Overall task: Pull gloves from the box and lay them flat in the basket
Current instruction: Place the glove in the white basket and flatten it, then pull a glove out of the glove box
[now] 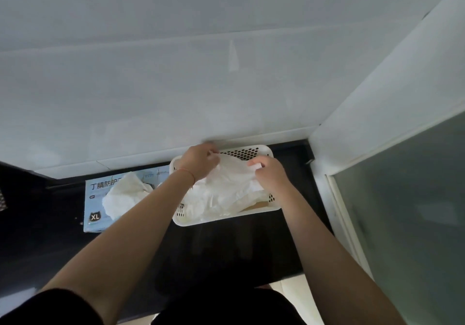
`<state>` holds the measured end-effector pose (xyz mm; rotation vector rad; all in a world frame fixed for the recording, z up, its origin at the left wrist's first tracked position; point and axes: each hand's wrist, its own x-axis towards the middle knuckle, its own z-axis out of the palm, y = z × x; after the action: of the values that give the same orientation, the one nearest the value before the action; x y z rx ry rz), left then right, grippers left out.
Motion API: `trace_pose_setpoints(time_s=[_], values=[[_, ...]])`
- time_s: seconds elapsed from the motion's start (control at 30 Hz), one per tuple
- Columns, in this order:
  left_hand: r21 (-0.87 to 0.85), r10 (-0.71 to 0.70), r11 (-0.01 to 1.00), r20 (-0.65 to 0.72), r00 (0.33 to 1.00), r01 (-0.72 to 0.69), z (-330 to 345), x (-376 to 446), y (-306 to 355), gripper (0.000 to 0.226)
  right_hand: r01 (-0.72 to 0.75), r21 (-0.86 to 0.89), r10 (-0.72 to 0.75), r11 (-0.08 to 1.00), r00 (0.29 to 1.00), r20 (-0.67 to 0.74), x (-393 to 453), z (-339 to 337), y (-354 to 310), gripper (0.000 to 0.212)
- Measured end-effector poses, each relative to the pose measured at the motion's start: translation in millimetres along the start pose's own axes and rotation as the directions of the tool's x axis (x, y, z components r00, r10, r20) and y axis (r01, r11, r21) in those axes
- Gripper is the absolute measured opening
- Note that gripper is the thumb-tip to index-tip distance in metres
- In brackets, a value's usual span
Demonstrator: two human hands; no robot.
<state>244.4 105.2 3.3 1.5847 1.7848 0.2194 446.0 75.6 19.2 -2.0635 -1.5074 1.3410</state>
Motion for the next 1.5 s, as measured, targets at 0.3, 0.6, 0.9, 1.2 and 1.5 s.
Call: trace_pose_setpoints(time_s=[0.3,0.6,0.9,1.2,1.5], values=[[0.57,0.603,0.699,-0.147,0.784,-0.432,60,-25,-11,0.033,0.028,-0.122,-0.025,0.992,0.999,0.025,17,-3,24,0.046],[0.649,0.312,0.69,0.131,0.941,-0.32,64,-30,-44,0.098,0.059,-0.275,-0.074,0.96,0.996,-0.045,15,3,27,0.048],[0.469,0.408,0.84,-0.217,0.887,-0.272,36,-56,-52,0.056,0.154,-0.663,-0.331,0.732,0.932,-0.149,-1,31,-10,0.032],[0.32,0.06,0.945,-0.379,0.924,0.07,-46,-91,-133,0.039,0.416,-0.533,-0.405,0.737,0.903,0.145,-27,129,-83,0.025],[0.165,-0.097,0.973,-0.344,0.934,0.162,-89,-106,-178,0.022,0.357,-0.432,-0.258,0.828,0.927,0.272,-45,184,-116,0.027]])
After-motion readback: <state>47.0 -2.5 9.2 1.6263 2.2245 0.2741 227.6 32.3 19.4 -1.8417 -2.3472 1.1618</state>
